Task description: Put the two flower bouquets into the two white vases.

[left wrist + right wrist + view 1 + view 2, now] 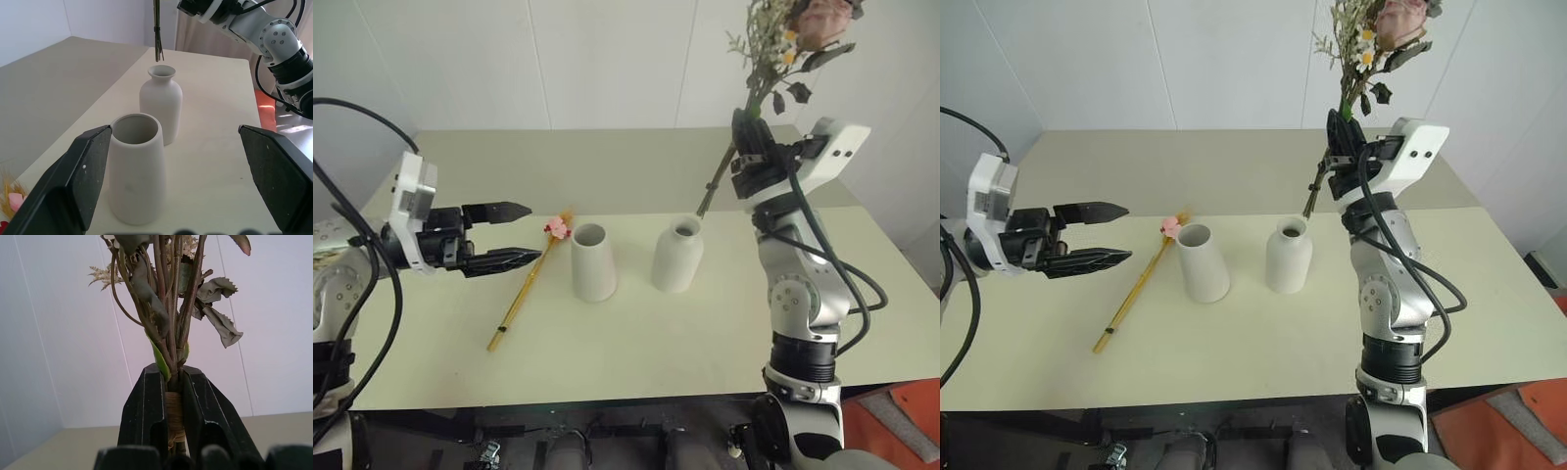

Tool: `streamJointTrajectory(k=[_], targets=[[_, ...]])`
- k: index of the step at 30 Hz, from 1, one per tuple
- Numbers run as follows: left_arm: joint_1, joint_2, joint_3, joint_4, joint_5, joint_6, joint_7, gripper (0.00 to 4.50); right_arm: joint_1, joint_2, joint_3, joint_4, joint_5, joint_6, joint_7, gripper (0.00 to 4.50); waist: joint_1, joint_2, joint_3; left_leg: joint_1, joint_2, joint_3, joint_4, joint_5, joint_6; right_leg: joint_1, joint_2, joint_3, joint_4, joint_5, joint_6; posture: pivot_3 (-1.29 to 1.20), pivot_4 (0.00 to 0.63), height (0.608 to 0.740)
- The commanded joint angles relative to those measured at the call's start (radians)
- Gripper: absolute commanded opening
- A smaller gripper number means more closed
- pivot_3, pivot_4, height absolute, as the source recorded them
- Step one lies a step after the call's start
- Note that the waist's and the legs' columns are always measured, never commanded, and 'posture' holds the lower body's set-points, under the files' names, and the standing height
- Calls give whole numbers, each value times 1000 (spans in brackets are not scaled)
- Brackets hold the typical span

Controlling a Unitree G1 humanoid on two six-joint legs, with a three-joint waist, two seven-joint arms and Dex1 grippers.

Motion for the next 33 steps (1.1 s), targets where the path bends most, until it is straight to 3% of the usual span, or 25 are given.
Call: streamJointTrajectory(k=[1, 16, 26, 33], targets=[[-3, 17, 32, -34, -22, -1, 2, 4500, -4, 14, 14, -84, 20, -20, -14, 248, -1, 0, 0, 0, 0, 0, 0, 0, 0, 0, 0, 0, 0, 0, 0, 0, 150, 740], [-12, 12, 25, -25, -21, -2, -6, 4500, 67, 47, 78, 56, -33, -116, 60, 248, -4, 0, 0, 3, 1, 4, -2, 0, 0, 0, 1, 4, 0, 0, -1, 0, 150, 740], [15, 11, 42, -42, -30, -2, 7, 4500, 177, 82, 156, -11, -72, -202, 94, 248, -4, 0, 0, 4, 1, 5, -2, 0, 0, 0, 1, 6, 1, 0, -1, 0, 150, 740], [-7, 3, 27, -28, -27, -11, 15, 4500, 202, 62, 172, -17, -79, -236, 131, 2590, -4, 0, 0, 4, 1, 6, -2, 0, 0, 0, 1, 6, 0, 0, -1, 0, 150, 740]])
